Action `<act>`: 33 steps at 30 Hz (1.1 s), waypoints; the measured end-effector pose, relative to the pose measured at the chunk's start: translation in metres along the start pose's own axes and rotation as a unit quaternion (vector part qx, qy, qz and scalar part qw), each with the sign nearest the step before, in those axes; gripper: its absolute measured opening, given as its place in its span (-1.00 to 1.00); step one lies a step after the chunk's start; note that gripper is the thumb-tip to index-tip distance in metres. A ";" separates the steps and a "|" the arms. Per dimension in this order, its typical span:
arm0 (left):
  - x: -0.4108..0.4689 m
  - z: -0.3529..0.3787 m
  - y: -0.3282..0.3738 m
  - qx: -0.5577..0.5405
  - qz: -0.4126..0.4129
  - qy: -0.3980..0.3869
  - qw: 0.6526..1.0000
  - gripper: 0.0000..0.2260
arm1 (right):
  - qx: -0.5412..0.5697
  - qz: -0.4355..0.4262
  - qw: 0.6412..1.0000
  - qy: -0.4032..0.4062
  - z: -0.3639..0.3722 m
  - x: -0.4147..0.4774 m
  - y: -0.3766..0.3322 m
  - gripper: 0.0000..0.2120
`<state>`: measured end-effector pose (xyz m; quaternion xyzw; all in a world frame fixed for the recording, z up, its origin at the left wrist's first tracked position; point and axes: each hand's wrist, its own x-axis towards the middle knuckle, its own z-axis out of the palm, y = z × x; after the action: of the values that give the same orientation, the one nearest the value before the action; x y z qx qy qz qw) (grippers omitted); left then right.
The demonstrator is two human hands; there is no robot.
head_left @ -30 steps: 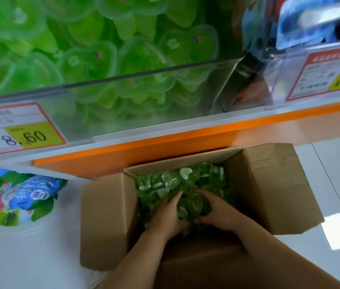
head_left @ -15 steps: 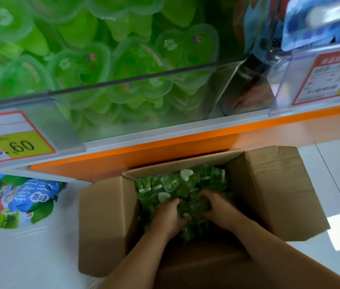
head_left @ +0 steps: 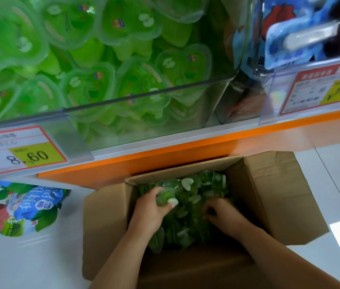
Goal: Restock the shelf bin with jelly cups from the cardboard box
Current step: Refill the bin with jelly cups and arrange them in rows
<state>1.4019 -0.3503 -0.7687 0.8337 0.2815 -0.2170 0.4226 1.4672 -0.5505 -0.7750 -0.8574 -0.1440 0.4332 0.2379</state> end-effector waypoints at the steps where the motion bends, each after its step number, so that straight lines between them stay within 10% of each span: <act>1: 0.000 0.000 0.001 -0.004 0.001 -0.002 1.000 -0.54 | 0.003 0.001 1.000 0.002 -0.001 -0.001 0.000 -0.91; 18: -0.081 -0.058 0.062 0.025 0.136 0.038 0.990 -0.67 | 0.024 -0.138 0.975 0.171 -0.057 -0.091 -0.050 -0.70; 33: -0.235 -0.172 0.131 -0.001 0.330 0.201 0.922 -0.62 | 0.060 -0.365 0.865 0.338 -0.135 -0.232 -0.186 -0.82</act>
<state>1.3332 -0.3386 -0.4569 0.9052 0.0697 0.1074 0.4053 1.4338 -0.5360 -0.4507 -0.8214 -0.3315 0.0069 0.4641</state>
